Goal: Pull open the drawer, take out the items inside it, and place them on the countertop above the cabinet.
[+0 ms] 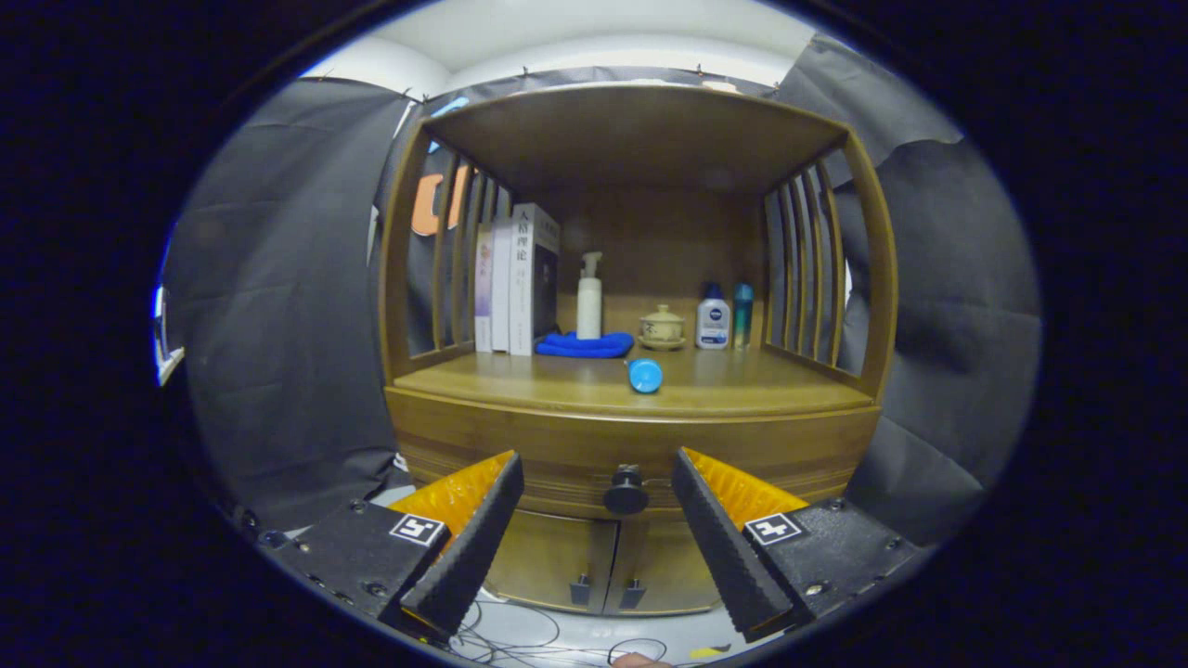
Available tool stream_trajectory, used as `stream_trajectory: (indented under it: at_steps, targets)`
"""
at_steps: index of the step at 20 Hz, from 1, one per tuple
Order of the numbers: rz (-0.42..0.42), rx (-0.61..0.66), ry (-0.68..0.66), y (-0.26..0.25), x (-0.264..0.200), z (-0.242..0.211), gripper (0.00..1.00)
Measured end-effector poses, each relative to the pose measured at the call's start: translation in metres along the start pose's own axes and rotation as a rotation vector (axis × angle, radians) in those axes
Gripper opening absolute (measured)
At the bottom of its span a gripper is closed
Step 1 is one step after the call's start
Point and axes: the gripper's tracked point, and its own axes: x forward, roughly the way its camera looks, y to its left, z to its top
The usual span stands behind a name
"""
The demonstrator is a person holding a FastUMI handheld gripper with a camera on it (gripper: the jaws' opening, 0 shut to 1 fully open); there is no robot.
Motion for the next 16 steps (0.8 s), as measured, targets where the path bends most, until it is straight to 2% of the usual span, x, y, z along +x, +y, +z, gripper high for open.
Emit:
stream_trajectory:
  at_steps: [5,16]
  targets:
    - [0.04,0.037,-0.058,0.007,-0.046,0.031,1.0]
    - [0.033,0.05,-0.115,-0.001,-0.132,0.068,1.0]
